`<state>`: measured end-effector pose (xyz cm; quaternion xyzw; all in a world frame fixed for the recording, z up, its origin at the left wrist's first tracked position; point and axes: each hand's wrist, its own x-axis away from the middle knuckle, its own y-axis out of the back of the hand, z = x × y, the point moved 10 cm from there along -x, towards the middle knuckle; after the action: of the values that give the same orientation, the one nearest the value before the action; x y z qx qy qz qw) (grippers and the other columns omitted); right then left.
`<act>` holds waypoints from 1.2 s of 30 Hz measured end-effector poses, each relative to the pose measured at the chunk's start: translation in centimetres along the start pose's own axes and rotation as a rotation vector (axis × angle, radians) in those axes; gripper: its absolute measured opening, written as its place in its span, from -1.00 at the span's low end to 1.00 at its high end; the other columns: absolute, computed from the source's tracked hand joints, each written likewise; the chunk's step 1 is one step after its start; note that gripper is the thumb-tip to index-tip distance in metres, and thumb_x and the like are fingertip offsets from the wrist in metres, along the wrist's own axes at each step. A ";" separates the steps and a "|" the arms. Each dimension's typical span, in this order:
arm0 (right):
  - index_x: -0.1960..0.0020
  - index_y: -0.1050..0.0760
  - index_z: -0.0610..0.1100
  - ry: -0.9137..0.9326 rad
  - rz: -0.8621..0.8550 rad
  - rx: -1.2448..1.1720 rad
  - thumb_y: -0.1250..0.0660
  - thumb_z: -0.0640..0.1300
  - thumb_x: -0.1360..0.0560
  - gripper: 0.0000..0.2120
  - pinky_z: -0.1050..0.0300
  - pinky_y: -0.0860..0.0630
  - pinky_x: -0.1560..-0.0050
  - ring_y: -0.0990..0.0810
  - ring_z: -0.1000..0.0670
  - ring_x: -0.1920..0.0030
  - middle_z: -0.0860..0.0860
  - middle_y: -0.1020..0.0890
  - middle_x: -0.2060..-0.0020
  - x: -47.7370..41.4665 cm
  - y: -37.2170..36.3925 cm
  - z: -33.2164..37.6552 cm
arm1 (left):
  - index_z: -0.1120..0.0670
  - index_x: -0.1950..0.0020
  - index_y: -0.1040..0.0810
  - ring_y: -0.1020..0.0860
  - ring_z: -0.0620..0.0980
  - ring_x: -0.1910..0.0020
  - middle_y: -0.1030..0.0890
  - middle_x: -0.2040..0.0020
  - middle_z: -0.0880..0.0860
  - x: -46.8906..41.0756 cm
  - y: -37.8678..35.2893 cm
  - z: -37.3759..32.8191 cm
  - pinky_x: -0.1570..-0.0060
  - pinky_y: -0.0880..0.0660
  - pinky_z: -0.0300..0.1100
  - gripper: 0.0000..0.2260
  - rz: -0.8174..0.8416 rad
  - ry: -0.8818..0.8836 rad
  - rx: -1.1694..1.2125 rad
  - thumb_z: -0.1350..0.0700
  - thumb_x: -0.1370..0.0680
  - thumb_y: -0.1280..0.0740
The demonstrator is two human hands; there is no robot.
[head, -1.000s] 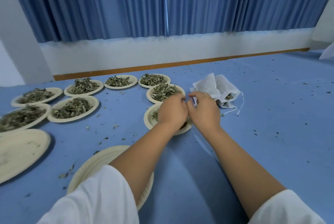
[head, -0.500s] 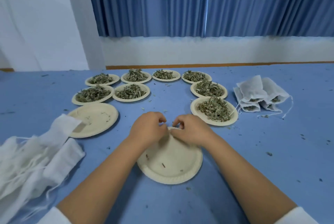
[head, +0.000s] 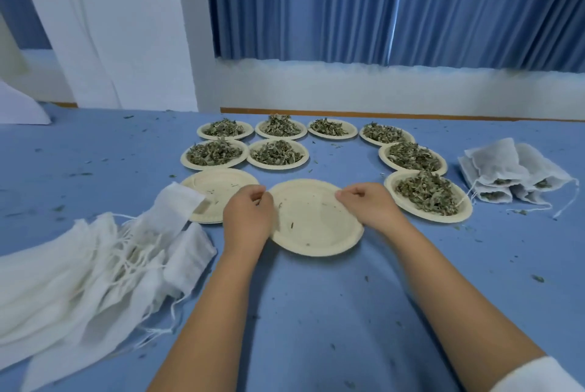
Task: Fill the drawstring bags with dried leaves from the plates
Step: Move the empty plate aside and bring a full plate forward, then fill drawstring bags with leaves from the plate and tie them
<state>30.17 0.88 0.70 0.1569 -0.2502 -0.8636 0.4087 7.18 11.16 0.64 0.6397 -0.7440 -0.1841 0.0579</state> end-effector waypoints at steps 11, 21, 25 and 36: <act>0.49 -0.15 -0.07 -0.055 -0.114 -0.079 -0.30 -0.14 -0.54 -0.50 0.09 -0.38 0.27 -0.34 -0.07 0.37 -0.05 -0.26 0.50 -2.9 -6.8 4.9 | 0.17 -0.28 -0.53 -0.50 0.18 -0.19 -0.59 -0.17 0.14 -2.1 8.5 2.6 -0.09 -0.38 -0.11 -0.69 -0.324 0.136 0.028 0.28 -0.58 -0.16; 0.51 -0.19 -0.06 -0.104 -0.174 -0.110 -0.30 -0.12 -0.53 -0.52 0.14 -0.29 0.31 -0.35 -0.06 0.43 -0.01 -0.25 0.57 -4.0 -10.1 5.4 | 0.22 -0.23 -0.44 -0.49 0.23 -0.18 -0.47 -0.28 0.19 -3.4 9.3 5.1 -0.04 -0.45 0.01 -0.71 -0.233 0.213 -0.370 0.30 -0.50 -0.25; 0.51 -0.22 -0.06 -0.109 -0.196 -0.172 -0.31 -0.13 -0.51 -0.53 0.11 -0.34 0.34 -0.38 -0.08 0.51 0.01 -0.26 0.59 -4.0 -10.3 5.1 | 0.24 -0.23 -0.46 -0.52 0.26 -0.18 -0.52 -0.22 0.23 -4.1 9.4 7.0 -0.04 -0.44 -0.01 -0.75 -0.224 0.292 -0.343 0.21 -0.57 -0.24; -0.11 -0.52 -0.11 -0.135 -0.074 -0.418 -0.39 -0.06 -0.50 -0.78 0.11 -0.56 0.35 -0.54 0.06 0.52 -0.05 -0.62 0.36 -3.6 -12.9 5.4 | 0.29 -0.27 -0.46 -0.53 0.21 -0.10 -0.60 -0.11 0.21 -3.5 11.8 4.1 0.09 -0.31 -0.14 -0.69 -0.547 0.066 -0.020 0.14 -0.69 -0.05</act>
<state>21.74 12.30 -1.83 0.0195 -0.0867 -0.9196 0.3827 -4.56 16.75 1.46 0.8218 -0.5396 -0.1792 0.0366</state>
